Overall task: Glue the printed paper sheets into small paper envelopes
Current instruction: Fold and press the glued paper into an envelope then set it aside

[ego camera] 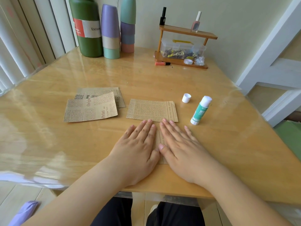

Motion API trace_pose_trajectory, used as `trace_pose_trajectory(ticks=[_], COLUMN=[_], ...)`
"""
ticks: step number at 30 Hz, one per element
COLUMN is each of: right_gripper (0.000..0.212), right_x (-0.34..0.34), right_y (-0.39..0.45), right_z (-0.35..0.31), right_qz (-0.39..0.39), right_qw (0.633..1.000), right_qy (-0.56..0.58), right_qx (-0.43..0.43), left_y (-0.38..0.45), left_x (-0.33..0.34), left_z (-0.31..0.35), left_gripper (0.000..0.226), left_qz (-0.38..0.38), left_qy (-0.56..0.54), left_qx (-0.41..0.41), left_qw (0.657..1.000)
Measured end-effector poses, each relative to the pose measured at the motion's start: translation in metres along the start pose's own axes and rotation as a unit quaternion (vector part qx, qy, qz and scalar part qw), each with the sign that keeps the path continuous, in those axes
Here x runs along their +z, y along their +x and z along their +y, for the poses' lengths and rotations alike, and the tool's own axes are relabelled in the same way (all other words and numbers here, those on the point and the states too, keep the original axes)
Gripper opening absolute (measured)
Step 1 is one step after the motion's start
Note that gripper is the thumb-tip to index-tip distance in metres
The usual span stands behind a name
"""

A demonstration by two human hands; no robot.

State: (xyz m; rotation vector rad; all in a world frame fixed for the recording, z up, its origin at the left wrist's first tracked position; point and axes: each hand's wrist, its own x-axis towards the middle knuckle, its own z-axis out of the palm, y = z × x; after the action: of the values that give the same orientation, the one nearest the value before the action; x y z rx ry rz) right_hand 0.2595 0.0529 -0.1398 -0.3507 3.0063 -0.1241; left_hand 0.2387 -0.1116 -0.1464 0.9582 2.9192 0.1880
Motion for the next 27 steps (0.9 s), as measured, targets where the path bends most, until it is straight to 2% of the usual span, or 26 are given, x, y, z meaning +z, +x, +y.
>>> trace_pose_trajectory(ticks=[6, 10, 16, 19, 23, 27], right_gripper=[0.069, 0.065, 0.066, 0.069, 0.061, 0.061], right_x=[-0.009, -0.009, -0.004, -0.005, -0.021, -0.019], right_y=[-0.011, -0.019, -0.018, -0.017, -0.017, -0.008], right_z=[0.016, 0.022, 0.022, 0.023, 0.015, -0.003], right_qz=[-0.053, -0.058, -0.033, -0.010, 0.023, 0.008], right_qw=[0.998, 0.998, 0.999, 0.998, 0.994, 0.996], right_qy=[0.022, 0.008, 0.015, 0.051, 0.102, 0.085], right_qx=[0.025, 0.032, 0.036, 0.028, 0.014, -0.020], left_y=[-0.015, -0.016, -0.016, -0.017, -0.015, -0.005], left_x=[-0.004, -0.003, -0.002, -0.004, -0.013, -0.011], left_z=[-0.019, -0.022, -0.020, -0.021, -0.015, 0.001], left_gripper=[0.094, 0.094, 0.093, 0.087, 0.082, 0.081], left_qz=[-0.013, -0.014, 0.001, -0.006, 0.013, 0.019], left_qy=[0.013, 0.021, 0.017, -0.001, -0.015, -0.023], left_qx=[-0.051, -0.056, -0.058, -0.054, -0.034, 0.003], left_qw=[0.999, 0.998, 0.998, 0.999, 0.999, 1.000])
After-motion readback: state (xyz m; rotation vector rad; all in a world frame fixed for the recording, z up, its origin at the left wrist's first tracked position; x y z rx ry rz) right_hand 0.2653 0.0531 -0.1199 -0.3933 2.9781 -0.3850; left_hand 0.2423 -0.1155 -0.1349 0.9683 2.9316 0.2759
